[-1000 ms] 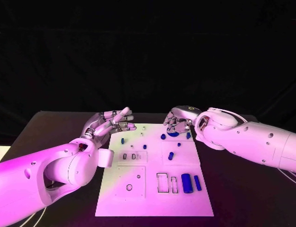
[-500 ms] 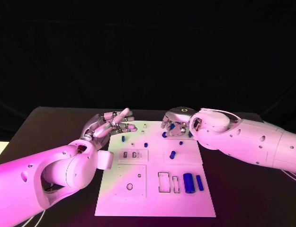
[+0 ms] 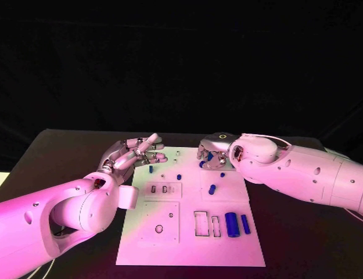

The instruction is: Assemble the parts on the task board

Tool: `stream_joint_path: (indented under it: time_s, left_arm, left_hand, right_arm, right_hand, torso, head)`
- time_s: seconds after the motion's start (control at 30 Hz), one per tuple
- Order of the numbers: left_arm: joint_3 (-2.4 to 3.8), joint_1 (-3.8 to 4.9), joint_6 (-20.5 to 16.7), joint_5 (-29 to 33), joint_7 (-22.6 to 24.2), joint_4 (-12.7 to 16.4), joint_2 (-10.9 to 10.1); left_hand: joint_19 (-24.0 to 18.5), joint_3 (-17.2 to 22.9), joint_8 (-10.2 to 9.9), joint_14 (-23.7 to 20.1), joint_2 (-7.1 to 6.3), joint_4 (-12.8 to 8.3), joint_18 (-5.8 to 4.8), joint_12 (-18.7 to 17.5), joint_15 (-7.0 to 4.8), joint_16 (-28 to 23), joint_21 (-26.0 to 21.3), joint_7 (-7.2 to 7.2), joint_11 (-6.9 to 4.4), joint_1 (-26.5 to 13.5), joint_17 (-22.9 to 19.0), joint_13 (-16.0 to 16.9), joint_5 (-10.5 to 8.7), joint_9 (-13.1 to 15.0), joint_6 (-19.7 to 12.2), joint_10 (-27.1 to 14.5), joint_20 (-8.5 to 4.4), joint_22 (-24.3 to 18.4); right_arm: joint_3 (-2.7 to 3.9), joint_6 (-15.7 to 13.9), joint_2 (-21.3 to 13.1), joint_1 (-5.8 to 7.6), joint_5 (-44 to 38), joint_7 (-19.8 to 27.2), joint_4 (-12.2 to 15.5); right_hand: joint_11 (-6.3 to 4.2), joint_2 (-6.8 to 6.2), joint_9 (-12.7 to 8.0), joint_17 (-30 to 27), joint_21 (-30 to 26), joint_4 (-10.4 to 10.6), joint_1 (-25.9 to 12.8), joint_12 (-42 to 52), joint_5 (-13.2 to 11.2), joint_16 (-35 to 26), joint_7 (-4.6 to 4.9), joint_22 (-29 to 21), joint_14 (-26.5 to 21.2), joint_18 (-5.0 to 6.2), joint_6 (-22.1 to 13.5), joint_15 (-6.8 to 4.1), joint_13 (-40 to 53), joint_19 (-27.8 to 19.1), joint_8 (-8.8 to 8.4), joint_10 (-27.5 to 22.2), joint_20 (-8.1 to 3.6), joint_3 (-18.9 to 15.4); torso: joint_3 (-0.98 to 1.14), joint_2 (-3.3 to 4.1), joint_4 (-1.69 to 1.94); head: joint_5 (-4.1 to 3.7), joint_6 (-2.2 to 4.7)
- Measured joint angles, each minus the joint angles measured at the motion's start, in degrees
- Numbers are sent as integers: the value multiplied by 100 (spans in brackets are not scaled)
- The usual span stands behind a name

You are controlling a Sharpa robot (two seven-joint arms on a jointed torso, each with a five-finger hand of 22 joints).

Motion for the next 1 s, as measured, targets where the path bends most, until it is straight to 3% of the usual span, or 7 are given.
stream_joint_path:
  time_s: [0.47, 1.0]
  left_arm:
    - [0, 1, 45, 7, -47, 8, -6]
    - [0, 1, 63, 12, -77, 8, -9]
  left_hand:
    - [0, -7, 0, -20, 0, -7, 0, -19, 20, -22, -27, 0, 0, 0, 11, -1, 0, -5, 0, 0, 0, -14]
    - [0, 8, 0, -41, 23, -22, -1, -19, -1, -44, -26, 14, 0, 23, 17, -1, 0, -4, -14, 0, 0, -19]
  right_arm:
    - [8, 135, 51, -1, -35, -20, -79]
    - [24, 68, 93, 3, -4, -9, -124]
  right_hand:
    - [-28, 107, 55, 420, 345, 68, 107, 1, -142, 433, -36, 381, 0, 0, 321, 0, 15, -20, 44, 30, 20, 323]
    - [-51, 160, 79, 489, 440, 138, 160, -24, -275, 551, -44, 474, -1, 0, 389, 1, -5, -41, 61, 55, 40, 469]
  torso:
    - [-5, 36, 8]
    - [-17, 63, 19]
  head:
    - [-1, -16]
    - [-12, -7]
